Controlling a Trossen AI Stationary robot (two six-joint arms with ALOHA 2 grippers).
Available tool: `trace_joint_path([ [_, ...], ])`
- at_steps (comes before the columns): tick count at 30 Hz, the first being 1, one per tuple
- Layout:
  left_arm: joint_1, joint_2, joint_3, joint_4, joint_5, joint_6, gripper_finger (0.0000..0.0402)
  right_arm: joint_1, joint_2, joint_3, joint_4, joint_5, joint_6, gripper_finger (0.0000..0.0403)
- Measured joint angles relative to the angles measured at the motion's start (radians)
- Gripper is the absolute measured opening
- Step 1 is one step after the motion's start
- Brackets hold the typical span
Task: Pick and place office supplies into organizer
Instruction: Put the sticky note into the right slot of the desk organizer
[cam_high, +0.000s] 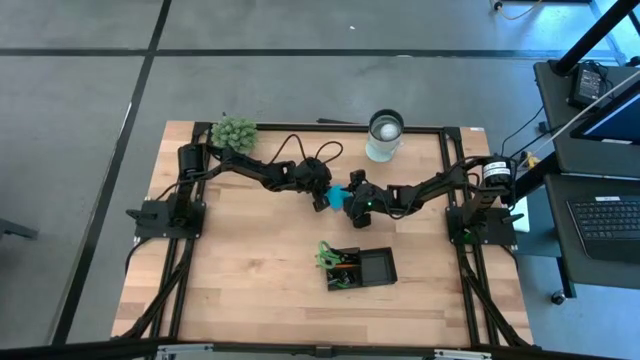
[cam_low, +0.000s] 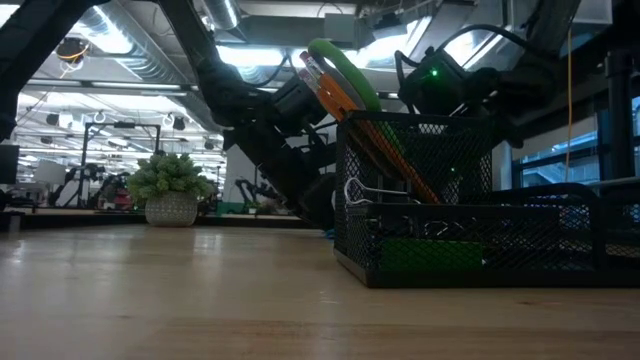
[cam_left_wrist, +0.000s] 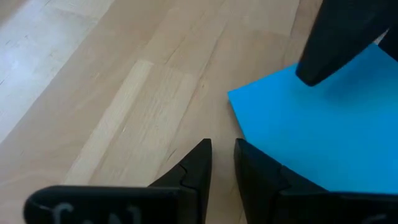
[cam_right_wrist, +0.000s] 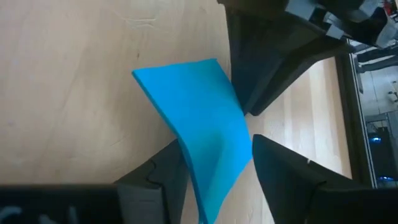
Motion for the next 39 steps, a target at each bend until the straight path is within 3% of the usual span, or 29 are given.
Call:
trace_joint_path([
  [19,0.003,0.0,-0.001,0.0,-0.008,-0.01,0.007,0.056,-0.003,0.002,-0.002,0.007,-0.001,0.0015],
  [23,0.009,-0.006,-0.001,-0.008,-0.012,-0.009,0.0075,0.074,-0.012,0.002,-0.008,0.035,0.0,0.0011],
  [31,0.025,-0.035,-0.002,-0.087,-0.029,-0.055,0.0078,0.14,-0.15,0.002,-0.132,0.216,0.052,0.0012],
  [39,-0.016,-0.069,-0.003,-0.102,-0.03,-0.142,0.0079,0.227,-0.408,0.067,-0.526,0.35,0.271,0.0014],
])
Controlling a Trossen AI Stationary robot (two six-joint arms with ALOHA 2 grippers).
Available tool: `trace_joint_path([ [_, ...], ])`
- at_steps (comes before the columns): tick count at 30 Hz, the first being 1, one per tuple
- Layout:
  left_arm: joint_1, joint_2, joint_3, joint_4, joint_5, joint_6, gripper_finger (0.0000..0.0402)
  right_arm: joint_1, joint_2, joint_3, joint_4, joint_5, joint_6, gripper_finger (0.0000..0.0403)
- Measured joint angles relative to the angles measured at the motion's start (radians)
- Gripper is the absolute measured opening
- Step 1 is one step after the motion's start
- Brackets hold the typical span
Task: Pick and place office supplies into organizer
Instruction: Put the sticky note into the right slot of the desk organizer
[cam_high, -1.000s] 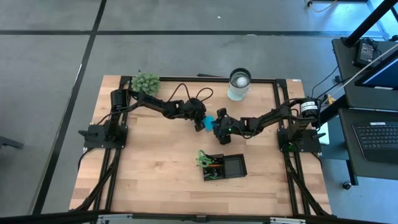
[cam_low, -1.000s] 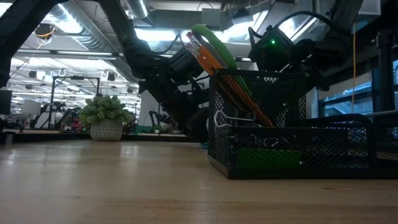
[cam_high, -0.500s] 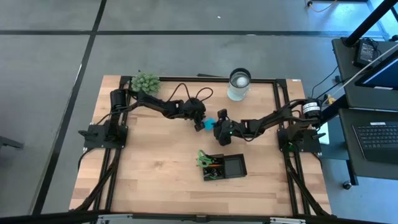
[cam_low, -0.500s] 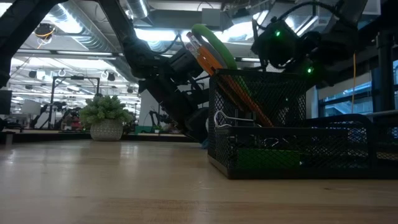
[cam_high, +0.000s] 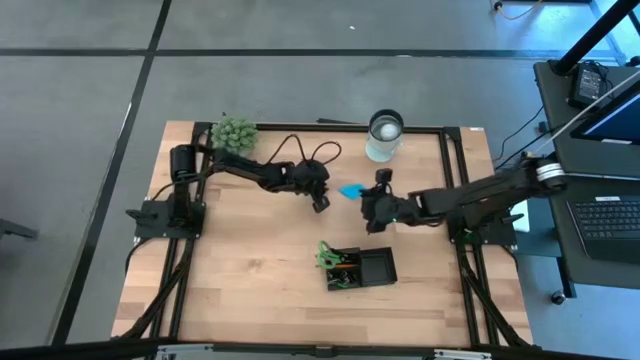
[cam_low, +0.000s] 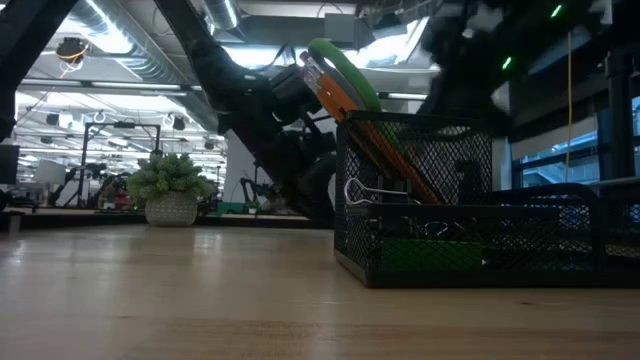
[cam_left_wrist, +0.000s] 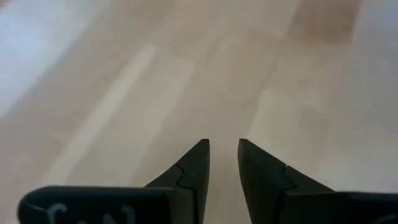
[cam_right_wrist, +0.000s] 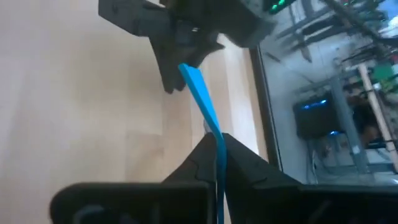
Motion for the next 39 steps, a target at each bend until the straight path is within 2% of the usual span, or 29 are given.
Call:
trace_joint_path([
  [5,-0.058,0.0,0.0,-0.023,0.005,-0.052,0.0075,0.081,-0.078,0.138,-0.375,0.01,0.245,0.0009],
  [8,-0.101,0.0,0.0,-0.042,0.005,-0.077,0.0075,0.144,-0.071,0.24,-0.616,0.014,0.387,0.0008],
  [12,-0.154,0.0,0.0,-0.076,-0.009,-0.117,0.0075,0.24,-0.033,0.344,-0.799,0.028,0.521,0.0008],
  [19,-0.219,-0.005,0.006,-0.158,-0.07,-0.181,0.0075,0.389,0.068,0.451,-0.962,0.026,0.774,0.0008],
  [25,-0.254,-0.006,0.006,-0.176,-0.083,-0.18,0.0075,0.502,0.197,0.526,-1.039,-0.034,0.953,0.0008],
  [31,-0.273,-0.005,0.005,-0.18,-0.094,-0.17,0.0075,0.573,0.347,0.65,-1.259,-0.076,1.217,0.0008],
  [34,-0.28,-0.004,0.004,-0.181,-0.099,-0.164,0.0075,0.6,0.406,0.699,-1.245,-0.114,1.249,0.0008],
  [39,-0.29,-0.003,0.003,-0.181,-0.118,-0.157,0.0075,0.625,0.491,0.752,-1.22,-0.118,1.256,0.0009],
])
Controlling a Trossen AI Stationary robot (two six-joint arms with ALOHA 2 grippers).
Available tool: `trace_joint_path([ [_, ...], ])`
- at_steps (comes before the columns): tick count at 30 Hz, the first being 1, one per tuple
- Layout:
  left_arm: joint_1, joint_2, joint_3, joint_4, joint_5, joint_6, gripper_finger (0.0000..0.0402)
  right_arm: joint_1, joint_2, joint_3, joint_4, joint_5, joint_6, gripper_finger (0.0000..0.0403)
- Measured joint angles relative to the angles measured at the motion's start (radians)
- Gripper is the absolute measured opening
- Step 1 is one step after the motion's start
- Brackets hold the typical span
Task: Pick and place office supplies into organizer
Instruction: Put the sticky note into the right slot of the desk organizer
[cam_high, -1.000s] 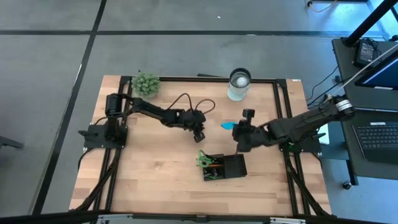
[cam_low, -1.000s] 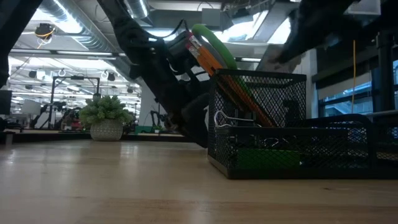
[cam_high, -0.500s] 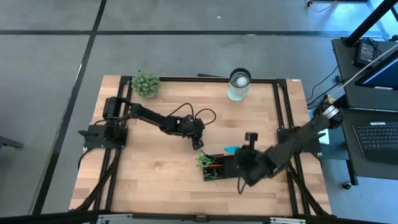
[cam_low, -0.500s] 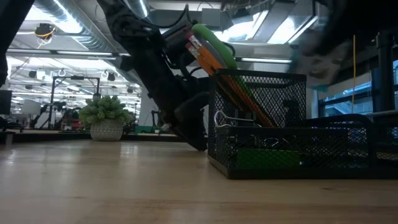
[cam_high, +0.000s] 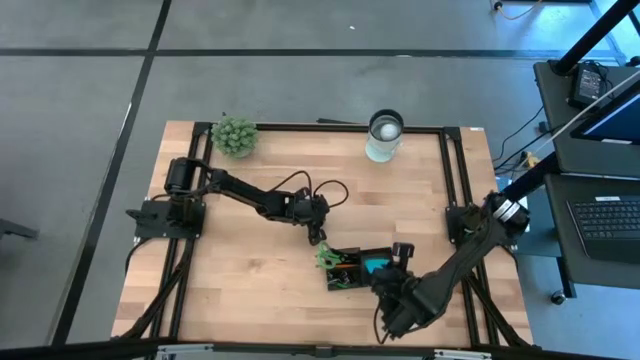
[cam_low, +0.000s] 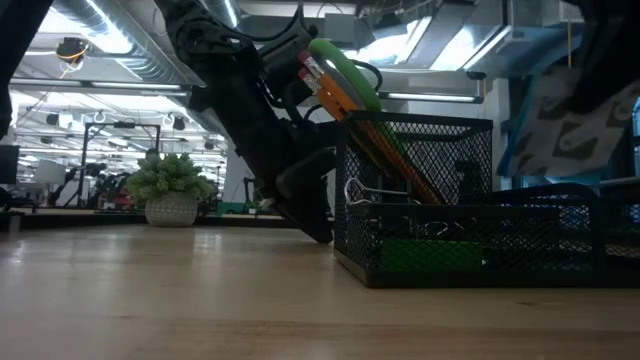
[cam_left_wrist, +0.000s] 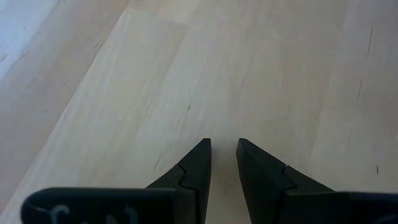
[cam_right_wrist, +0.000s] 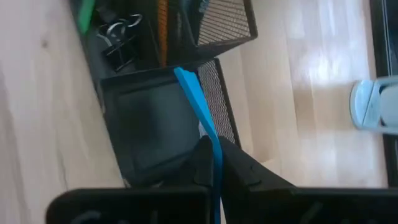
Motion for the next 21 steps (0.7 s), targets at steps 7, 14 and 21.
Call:
trace_joint_path([
  [7,-0.001,0.001,-0.001,0.0,0.0,0.001,0.0075,-0.01,0.052,-0.038,0.007,0.003,0.053,0.0009],
  [14,-0.001,0.001,-0.001,-0.001,-0.005,0.002,0.0075,-0.012,0.056,-0.108,0.111,0.003,0.041,0.001],
  [21,-0.002,0.002,-0.002,0.011,-0.016,0.003,0.0075,-0.033,0.056,-0.176,0.16,0.004,0.042,0.001],
])
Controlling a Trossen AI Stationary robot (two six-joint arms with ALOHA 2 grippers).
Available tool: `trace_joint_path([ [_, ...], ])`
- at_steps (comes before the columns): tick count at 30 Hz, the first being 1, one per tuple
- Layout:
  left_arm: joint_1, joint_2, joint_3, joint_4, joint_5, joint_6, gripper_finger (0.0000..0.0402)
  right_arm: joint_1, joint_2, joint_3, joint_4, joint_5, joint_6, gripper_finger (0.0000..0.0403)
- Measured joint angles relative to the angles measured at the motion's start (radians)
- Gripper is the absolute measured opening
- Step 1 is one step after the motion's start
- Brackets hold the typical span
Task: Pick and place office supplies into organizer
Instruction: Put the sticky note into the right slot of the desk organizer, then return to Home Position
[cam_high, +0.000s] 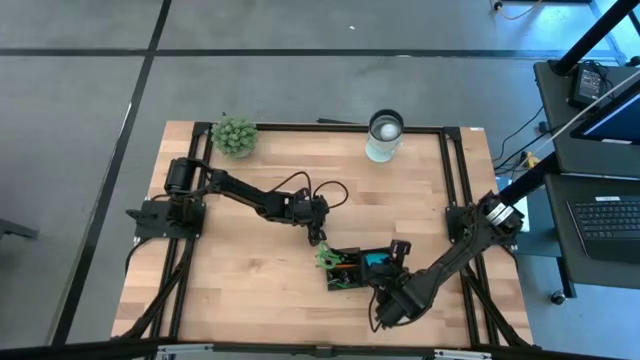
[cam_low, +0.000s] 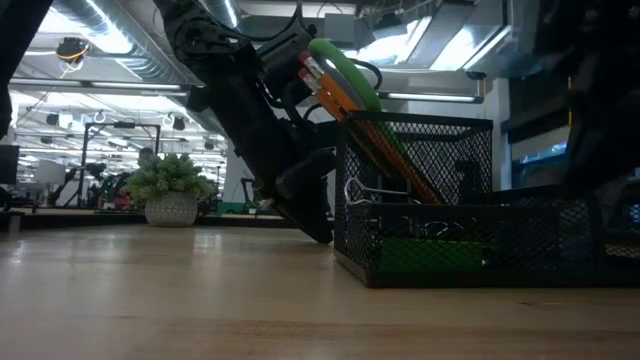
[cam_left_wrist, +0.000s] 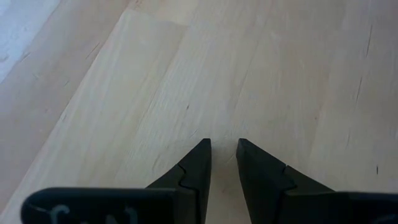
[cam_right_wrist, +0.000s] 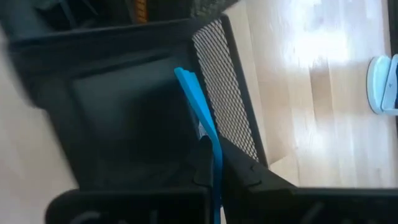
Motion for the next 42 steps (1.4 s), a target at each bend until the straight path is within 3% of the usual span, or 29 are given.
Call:
trace_joint_path([
  [12,-0.005,0.001,-0.001,0.012,-0.012,0.0,0.0075,-0.024,0.0,-0.041,0.109,0.001,-0.115,0.002],
  [30,-0.005,0.001,-0.001,0.016,-0.021,0.0,0.0075,-0.024,0.0,-0.041,0.133,-0.116,-0.103,0.0138],
  [35,-0.005,0.001,-0.001,0.017,-0.022,0.0,0.0075,-0.024,0.0,-0.025,0.137,-0.181,-0.12,0.0143],
  [42,-0.005,0.001,-0.001,0.017,-0.023,0.0,0.0075,-0.024,0.0,-0.011,0.135,-0.187,-0.106,0.0143],
])
